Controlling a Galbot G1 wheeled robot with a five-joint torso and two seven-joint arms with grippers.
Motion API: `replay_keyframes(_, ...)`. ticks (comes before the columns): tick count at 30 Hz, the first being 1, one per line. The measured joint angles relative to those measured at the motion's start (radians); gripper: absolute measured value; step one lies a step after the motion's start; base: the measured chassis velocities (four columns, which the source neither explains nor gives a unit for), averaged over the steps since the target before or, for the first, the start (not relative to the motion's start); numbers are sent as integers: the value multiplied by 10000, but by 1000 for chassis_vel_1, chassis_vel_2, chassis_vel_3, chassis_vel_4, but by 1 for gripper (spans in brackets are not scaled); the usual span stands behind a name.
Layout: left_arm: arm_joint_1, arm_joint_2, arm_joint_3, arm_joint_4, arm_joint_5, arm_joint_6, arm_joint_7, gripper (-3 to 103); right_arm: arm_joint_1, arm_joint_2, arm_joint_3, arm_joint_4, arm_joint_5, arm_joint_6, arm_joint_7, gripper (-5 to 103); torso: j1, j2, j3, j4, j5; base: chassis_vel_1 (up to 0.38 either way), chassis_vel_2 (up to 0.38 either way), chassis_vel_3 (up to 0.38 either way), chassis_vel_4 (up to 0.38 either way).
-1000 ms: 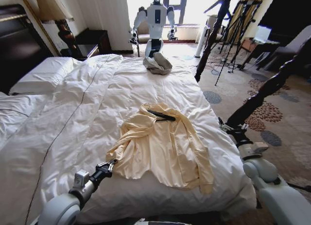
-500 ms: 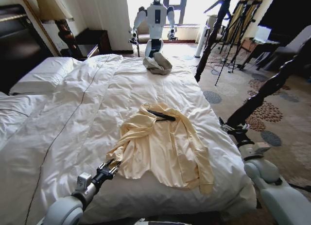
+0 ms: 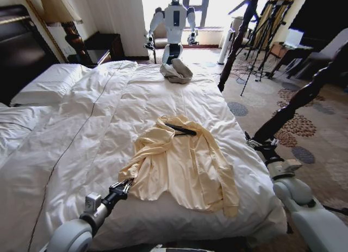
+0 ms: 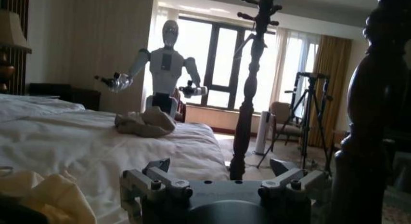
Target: Pick up the clothes from the bed and hang them on the clothes hanger.
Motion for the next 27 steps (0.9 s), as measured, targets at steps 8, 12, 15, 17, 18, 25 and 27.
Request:
replay_keyframes(8, 654, -206, -741, -1208, -1280, 290, -532, 0, 40, -105, 7, -153, 0, 71, -68, 100, 0, 0, 0, 0, 3, 0, 0, 0, 0)
replay_keyframes(12, 1492, -331, -822, -1431, -2819, 1356, -1419, 0, 223, -105, -90, -339, 13, 118, -115, 100, 0, 0, 0, 1, 3, 0, 0, 0, 0)
replay_keyframes(15, 1739, -419, -604, -1430, -3872, 1926, -1933, 0, 268, -106, -121, -367, 18, 126, -120, 100, -1, 0, 0, 3, -2, 0, 0, 0, 0)
replay_keyframes(17, 1785, -459, -489, -1430, -4676, 2265, -2152, 0, 265, -114, -129, -368, 18, 131, -124, 100, -1, 1, -1, 3, -1, 0, 0, 0, 0)
replay_keyframes(18, 1775, -476, -435, -1430, -5154, 2424, -2245, 0, 253, -117, -130, -368, 18, 138, -126, 100, -1, 0, 0, 4, 0, 0, 0, 0, 0)
replay_keyframes(25, 328, -276, 373, -1424, -8438, 3001, -2728, 0, -26, -128, -82, -286, -38, 162, -156, 100, -1, 0, 0, 0, 0, 0, 0, 0, 0)
replay_keyframes(27, -504, -6, 447, -1416, -9829, 3055, -2975, 0, -124, -126, -32, -244, -74, 162, -156, 100, 0, 0, 0, -1, -1, 0, 0, 0, 0)
